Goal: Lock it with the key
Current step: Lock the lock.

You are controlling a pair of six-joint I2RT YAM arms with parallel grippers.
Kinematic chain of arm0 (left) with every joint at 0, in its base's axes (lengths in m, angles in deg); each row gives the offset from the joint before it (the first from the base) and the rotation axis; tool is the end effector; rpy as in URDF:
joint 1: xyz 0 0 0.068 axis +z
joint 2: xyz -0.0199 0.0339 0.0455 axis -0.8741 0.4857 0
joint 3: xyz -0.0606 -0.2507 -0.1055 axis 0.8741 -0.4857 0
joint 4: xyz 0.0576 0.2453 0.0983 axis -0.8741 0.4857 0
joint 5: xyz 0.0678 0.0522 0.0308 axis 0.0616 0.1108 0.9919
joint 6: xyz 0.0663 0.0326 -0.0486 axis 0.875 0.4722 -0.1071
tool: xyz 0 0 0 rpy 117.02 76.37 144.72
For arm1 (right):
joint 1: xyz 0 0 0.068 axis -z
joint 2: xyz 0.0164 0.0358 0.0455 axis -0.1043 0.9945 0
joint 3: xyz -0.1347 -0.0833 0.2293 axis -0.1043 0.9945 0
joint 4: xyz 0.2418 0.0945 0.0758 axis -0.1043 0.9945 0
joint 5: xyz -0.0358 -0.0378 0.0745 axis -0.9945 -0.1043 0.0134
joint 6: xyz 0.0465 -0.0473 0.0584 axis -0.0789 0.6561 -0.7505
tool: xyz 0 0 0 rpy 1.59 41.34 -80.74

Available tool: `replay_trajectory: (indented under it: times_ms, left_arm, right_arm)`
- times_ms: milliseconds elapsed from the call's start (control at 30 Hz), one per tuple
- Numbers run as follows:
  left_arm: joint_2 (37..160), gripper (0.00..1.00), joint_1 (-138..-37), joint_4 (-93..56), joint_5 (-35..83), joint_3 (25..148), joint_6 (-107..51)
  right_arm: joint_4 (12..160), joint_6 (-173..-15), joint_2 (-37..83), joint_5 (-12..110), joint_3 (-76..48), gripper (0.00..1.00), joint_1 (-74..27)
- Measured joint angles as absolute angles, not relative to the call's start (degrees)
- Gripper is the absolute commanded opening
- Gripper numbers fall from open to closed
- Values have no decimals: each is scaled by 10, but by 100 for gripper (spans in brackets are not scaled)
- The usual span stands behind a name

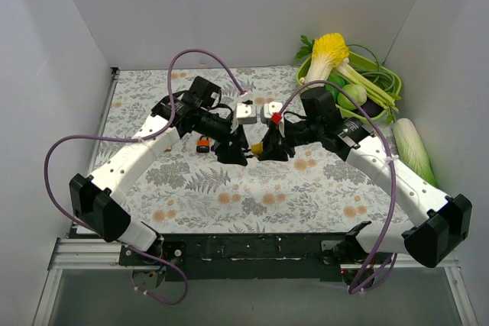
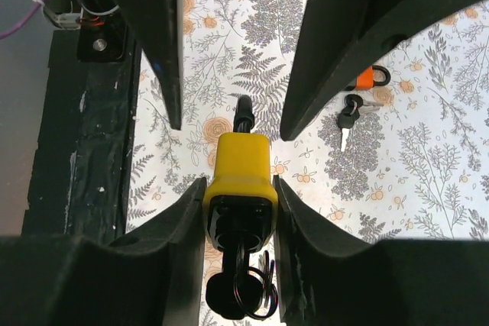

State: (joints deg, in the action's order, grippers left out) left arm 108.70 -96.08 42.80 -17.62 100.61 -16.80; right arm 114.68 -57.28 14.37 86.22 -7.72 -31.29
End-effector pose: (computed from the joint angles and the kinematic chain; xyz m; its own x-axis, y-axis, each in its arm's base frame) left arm 0.2263 -0.2330 0.3402 -0.7033 0.4854 -0.5194 0.6918 0.2991 -0.6572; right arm 0.2099 0.2294 0.3485 0.0820 -0.3797 -0.9215 -0.9953 0.0158 -0.0951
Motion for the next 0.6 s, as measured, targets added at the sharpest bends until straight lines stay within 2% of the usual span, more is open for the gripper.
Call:
replay_trajectory:
  times_ms: [233, 400, 600]
  left_arm:
    - [979, 64, -919, 357, -183, 906, -225]
    - [876, 63, -893, 232, -201, 818, -320]
    - [846, 54, -893, 115, -224, 786, -406]
  right_arm:
    - [1092, -663, 129, 899, -60, 1, -277]
    - [999, -751, 96, 958, -29, 1, -260]
    - [923, -820, 72, 1009, -9, 1, -262]
